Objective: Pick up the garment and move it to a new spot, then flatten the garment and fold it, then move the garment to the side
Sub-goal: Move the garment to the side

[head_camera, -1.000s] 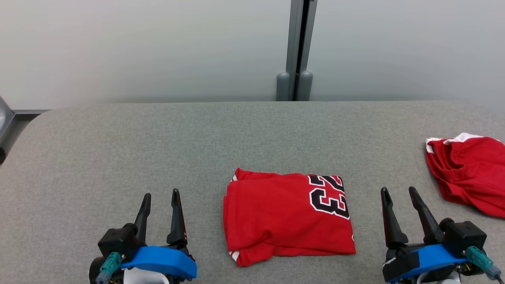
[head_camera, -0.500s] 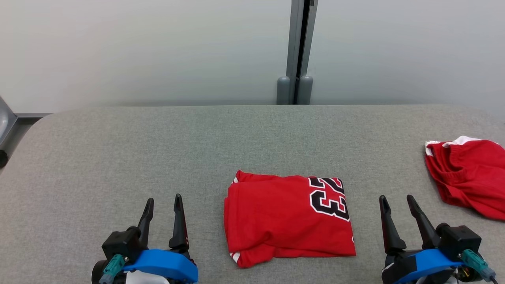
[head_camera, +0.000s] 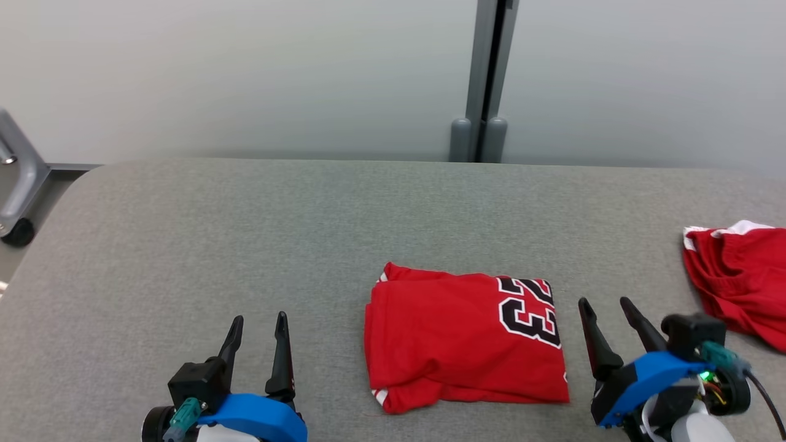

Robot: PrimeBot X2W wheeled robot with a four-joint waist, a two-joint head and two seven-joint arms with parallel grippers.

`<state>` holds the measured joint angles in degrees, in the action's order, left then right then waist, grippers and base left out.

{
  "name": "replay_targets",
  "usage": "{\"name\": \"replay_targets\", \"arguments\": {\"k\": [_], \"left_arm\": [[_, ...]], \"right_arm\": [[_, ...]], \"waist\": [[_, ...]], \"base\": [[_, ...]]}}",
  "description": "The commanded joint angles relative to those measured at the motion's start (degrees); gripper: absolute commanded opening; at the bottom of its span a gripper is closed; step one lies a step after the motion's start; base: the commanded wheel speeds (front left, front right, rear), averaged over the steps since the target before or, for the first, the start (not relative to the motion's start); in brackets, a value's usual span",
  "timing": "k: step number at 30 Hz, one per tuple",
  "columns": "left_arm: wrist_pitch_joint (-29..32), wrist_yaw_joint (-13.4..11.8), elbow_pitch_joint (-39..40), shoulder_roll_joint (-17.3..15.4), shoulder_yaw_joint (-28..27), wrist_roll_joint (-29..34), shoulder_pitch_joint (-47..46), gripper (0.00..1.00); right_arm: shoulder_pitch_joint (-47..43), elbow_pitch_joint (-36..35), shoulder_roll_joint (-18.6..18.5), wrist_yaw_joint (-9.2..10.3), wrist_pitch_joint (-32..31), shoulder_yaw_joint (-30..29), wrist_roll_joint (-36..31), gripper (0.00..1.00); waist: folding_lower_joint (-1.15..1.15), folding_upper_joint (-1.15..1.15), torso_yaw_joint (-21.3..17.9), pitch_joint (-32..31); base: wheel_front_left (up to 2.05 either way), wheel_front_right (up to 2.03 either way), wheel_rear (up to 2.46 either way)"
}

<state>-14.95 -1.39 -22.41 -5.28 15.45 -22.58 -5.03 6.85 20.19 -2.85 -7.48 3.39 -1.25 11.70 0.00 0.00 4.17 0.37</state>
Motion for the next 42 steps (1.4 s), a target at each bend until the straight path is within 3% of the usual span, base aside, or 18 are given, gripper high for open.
{"name": "replay_targets", "arguments": {"k": [1,6,14,19,24,25,26,27,29,30,37,42], "left_arm": [[0.10,0.16,-0.49,-0.63,0.25,0.55,-0.98,1.00],[0.14,0.01,-1.21,-0.84,0.70,0.67,-1.13,1.00],[0.00,-0.41,-1.57,-1.14,0.45,0.40,-1.56,1.00],[-0.12,-0.61,-0.97,-1.39,-0.32,0.20,-1.81,1.00],[-0.18,-0.94,-0.58,-1.51,-0.67,0.26,-1.92,1.00],[-0.18,-1.04,-0.51,-1.44,-0.68,0.26,-1.96,1.00],[-0.18,-1.04,-0.51,-1.44,-0.68,0.26,-1.96,1.00],[-0.19,-0.98,-0.48,-1.37,-0.66,0.28,-2.00,1.00],[-0.21,-0.88,-0.38,-1.42,-0.63,0.33,-2.07,1.00],[-0.23,-0.84,-0.35,-1.38,-0.55,0.37,-2.15,1.00],[-0.25,-0.49,0.16,-0.65,-0.58,-0.16,-2.63,1.00],[-0.25,0.13,1.67,-0.21,-0.43,-0.57,-3.82,1.00]], "right_arm": [[1.82,-0.15,-0.07,-0.03,-3.46,-0.21,-1.10,1.00],[4.20,2.84,-1.88,-0.03,-11.59,-1.15,-0.27,1.00],[6.63,9.50,-4.67,-0.03,-19.10,-2.74,3.91,1.00],[8.72,13.15,-5.47,-0.03,-21.52,-2.92,6.17,1.00],[10.17,15.82,-6.56,-0.03,-25.99,0.91,7.94,1.00],[10.52,16.07,-6.91,-0.03,-26.94,2.02,7.95,0.82],[10.52,16.07,-6.91,-0.03,-26.94,2.02,7.95,0.82],[10.83,16.20,-7.32,-0.03,-27.80,3.08,7.79,0.44],[11.72,16.23,-8.04,-0.03,-29.11,4.64,7.17,0.24],[12.22,16.09,-8.36,-0.02,-29.52,5.07,6.90,0.03],[16.13,14.20,-9.94,0.04,-29.35,5.31,5.76,0.00],[17.68,10.88,-12.00,0.02,-29.26,5.97,6.87,0.00]], "waist": [[0.00,0.00,1.09,0.33],[0.00,0.00,4.52,1.01],[0.00,0.00,9.60,3.88],[0.00,0.00,10.91,5.33],[0.00,0.00,10.67,6.21],[0.00,0.00,10.34,6.37],[0.00,0.00,10.34,6.37],[0.00,0.00,9.99,6.46],[0.00,0.00,8.94,6.71],[0.00,0.00,8.42,6.83],[0.00,0.00,2.41,7.95],[0.00,0.00,-4.74,9.71]], "base": [[0.00,0.00,0.00],[0.00,0.00,0.00],[0.00,0.00,0.00],[0.00,0.00,0.00],[0.00,0.00,0.00],[0.00,0.00,0.00],[0.00,0.00,0.00],[0.00,0.00,0.00],[0.00,0.00,0.00],[0.00,0.00,0.00],[0.00,0.00,0.00],[0.00,0.00,0.00]]}}
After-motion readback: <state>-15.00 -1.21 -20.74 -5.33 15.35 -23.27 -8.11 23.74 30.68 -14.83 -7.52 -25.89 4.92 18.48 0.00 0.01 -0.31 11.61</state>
